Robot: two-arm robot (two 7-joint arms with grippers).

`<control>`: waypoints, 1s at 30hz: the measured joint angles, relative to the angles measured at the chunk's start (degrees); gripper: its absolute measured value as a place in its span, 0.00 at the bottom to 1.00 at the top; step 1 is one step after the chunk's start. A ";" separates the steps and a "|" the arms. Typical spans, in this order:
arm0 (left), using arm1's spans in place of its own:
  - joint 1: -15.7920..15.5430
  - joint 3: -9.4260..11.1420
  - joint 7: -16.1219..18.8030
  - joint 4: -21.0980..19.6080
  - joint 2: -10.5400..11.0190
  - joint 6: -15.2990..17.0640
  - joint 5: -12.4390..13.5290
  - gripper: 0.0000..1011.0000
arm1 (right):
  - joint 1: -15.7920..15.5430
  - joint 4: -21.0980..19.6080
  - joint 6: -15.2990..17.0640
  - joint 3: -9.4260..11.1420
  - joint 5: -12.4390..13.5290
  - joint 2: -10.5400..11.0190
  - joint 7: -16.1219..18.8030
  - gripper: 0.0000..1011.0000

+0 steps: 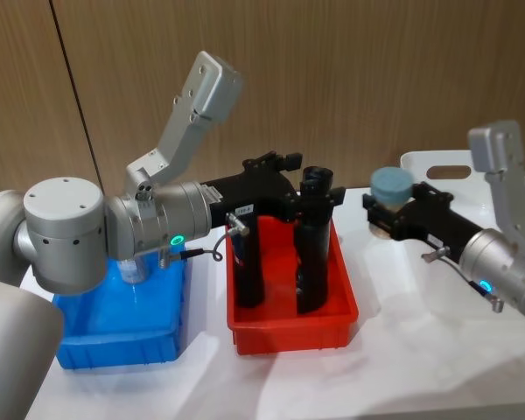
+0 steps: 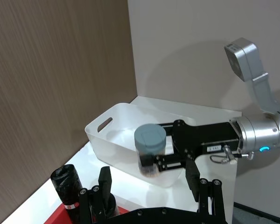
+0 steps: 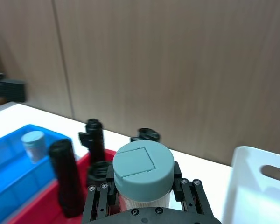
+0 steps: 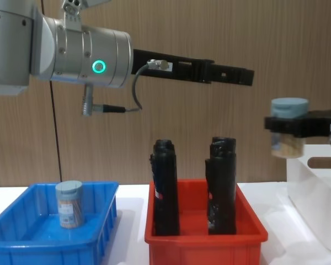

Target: Pick the cotton swabs from the blue box and place them into the white box.

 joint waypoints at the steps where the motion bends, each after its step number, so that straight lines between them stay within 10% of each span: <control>1: 0.00 0.00 0.00 0.00 0.00 0.00 0.00 0.99 | 0.13 0.31 -0.10 0.23 0.03 0.13 -0.29 0.67; 30: 0.00 0.00 0.00 0.00 0.00 0.00 -0.01 0.99 | 7.76 15.89 -1.03 3.40 -2.13 1.18 -2.60 0.67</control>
